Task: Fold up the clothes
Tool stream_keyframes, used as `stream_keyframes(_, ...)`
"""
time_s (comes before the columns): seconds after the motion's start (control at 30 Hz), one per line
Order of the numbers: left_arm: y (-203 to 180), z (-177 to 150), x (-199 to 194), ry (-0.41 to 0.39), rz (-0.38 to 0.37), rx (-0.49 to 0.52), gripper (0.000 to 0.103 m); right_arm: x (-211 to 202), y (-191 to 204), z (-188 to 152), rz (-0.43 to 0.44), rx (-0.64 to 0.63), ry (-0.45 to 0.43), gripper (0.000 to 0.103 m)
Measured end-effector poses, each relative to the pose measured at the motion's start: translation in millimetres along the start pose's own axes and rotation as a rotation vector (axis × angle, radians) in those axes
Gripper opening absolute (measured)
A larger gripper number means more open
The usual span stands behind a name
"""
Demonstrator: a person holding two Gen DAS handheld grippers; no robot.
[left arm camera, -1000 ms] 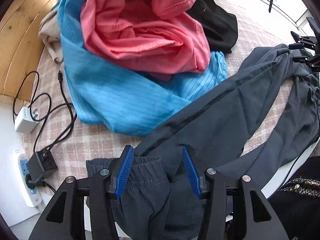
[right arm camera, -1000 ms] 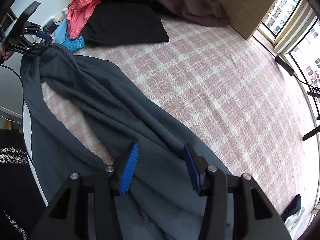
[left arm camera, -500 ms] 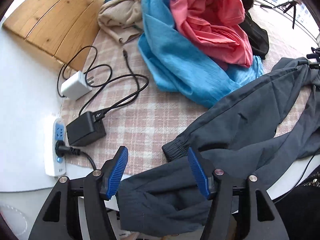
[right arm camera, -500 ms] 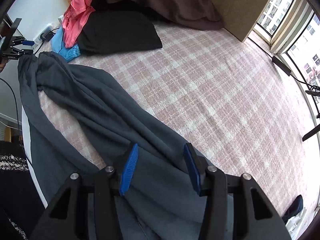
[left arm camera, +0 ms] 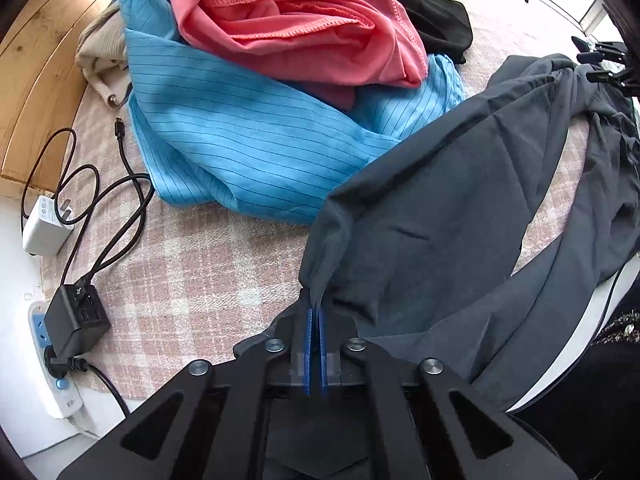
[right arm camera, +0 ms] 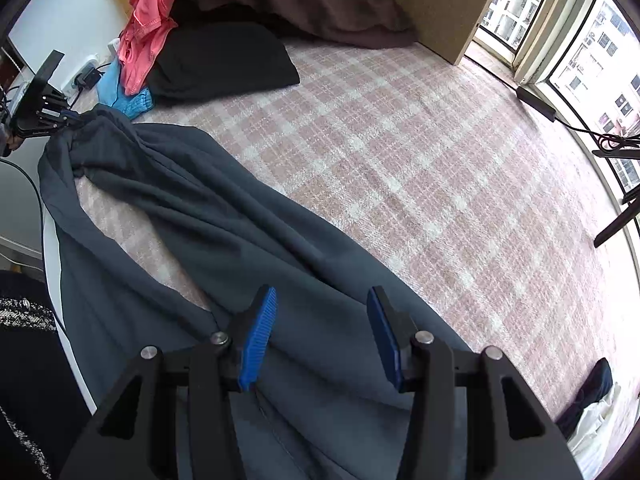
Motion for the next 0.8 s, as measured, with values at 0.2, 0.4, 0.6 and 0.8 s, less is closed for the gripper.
stream_keyframes(0.2, 34, 27, -81, -0.139, 0.114, -0.062, 0.001, 31, 26, 2, -0.051, -0.138, 0.057, 0.045)
stream_keyframes(0.4, 62, 87, -139, -0.242, 0.249, -0.068, 0.002, -17, 25, 15, -0.074, -0.096, -0.102, 0.002)
stream_keyframes(0.6, 94, 152, -159, -0.287, 0.341, -0.104, 0.002, -95, -41, 71, -0.141, 0.13, -0.384, 0.011)
stream_keyframes(0.8, 114, 196, -126, -0.225, 0.352, -0.114, 0.002, -96, -119, 56, -0.15, 0.299, -0.289, 0.048)
Point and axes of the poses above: each gripper's, at about its wrist camera, not at the fingertips, and x roughly the way its jaws point, y to its left, z to its top, the point moved 6 cm from there along x, roughly the way its jaws point, and after that the axes turned 14 degrees about x, right-handed, at the moved point
